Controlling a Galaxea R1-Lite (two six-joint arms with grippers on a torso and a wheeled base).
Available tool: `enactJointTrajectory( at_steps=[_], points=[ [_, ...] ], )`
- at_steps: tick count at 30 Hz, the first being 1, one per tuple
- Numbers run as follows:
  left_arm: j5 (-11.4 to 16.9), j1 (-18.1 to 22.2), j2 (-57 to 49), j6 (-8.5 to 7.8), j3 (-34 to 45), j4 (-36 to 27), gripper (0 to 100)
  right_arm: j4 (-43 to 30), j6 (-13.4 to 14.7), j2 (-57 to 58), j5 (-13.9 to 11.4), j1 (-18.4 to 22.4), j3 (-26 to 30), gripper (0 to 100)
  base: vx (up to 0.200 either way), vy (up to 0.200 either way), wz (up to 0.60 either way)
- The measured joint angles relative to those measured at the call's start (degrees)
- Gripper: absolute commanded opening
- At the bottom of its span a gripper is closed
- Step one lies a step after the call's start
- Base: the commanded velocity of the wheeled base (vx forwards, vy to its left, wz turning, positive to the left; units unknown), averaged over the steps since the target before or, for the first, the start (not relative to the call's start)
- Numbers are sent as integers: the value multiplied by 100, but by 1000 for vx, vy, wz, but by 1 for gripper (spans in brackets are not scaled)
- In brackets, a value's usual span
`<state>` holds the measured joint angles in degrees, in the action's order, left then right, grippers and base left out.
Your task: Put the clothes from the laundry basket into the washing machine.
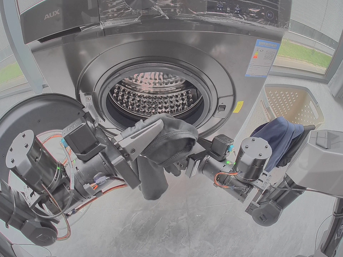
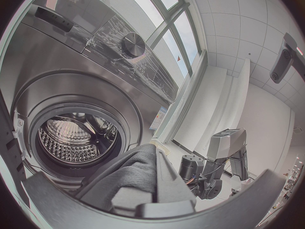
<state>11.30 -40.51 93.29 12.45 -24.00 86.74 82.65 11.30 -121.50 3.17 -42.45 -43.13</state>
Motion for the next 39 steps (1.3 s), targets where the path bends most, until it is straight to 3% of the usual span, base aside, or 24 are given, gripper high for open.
enactJointTrajectory(
  at_steps=[14, 15, 26, 39],
  points=[
    [-4, 29, 37, 0, -2, 0, 0, 193, -6, -116, -82, -212, -188, 100, 0, 0, 0],
    [-4, 29, 39, 0, -2, 2, 0, 233, -4, -127, -82, -215, -207, 0, 0, 0, 0],
    [-6, 52, 63, 4, 0, 0, 0, 324, -4, -49, -71, -146, -229, 0, 0, 0, 0],
    [-28, 154, 89, 11, -94, 0, 0, 255, -63, 740, -50, -18, 1102, 0, 0, 0, 0]
  ],
)
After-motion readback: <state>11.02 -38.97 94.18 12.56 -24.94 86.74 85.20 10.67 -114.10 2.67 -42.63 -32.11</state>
